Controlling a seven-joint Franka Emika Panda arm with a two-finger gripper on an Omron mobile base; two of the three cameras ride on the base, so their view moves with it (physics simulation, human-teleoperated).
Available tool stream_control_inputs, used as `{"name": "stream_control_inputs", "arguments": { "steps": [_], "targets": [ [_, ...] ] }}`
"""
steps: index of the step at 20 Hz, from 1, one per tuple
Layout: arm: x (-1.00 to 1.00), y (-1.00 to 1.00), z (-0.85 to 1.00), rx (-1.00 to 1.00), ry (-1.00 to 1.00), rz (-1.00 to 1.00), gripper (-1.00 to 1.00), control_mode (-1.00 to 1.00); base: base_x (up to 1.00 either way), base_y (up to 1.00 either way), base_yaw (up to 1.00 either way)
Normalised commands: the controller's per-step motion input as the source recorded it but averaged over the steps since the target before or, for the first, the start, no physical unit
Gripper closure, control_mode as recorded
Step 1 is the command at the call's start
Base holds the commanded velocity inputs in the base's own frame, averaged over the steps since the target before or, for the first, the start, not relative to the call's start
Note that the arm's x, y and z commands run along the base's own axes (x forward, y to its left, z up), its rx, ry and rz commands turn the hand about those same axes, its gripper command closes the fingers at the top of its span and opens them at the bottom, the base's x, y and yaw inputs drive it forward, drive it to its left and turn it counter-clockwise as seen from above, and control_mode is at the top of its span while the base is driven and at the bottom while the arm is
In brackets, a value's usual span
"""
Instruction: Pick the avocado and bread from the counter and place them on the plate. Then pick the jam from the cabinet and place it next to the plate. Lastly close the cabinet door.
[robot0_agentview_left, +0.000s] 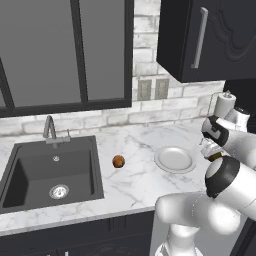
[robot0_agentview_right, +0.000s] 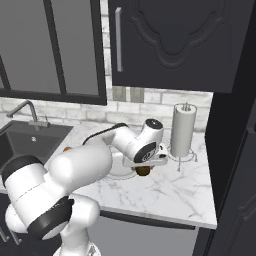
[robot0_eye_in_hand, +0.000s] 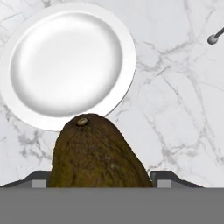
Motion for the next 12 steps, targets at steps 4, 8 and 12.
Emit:
{"name": "stream_control_inputs", "arguments": {
  "steps": [4, 8, 12],
  "targets": [
    [0.01, 0.59, 0.05, 0.00, -0.01, 0.00, 1.00, -1.00, 0.00, 0.00, 0.00],
    [0.14, 0.52, 0.00, 0.00, 0.00, 0.00, 1.00, -1.00, 0.00, 0.00, 0.00],
    [0.34, 0.34, 0.00, 0.00, 0.00, 0.00, 1.00, -1.00, 0.00, 0.00, 0.00]
  ]
}}
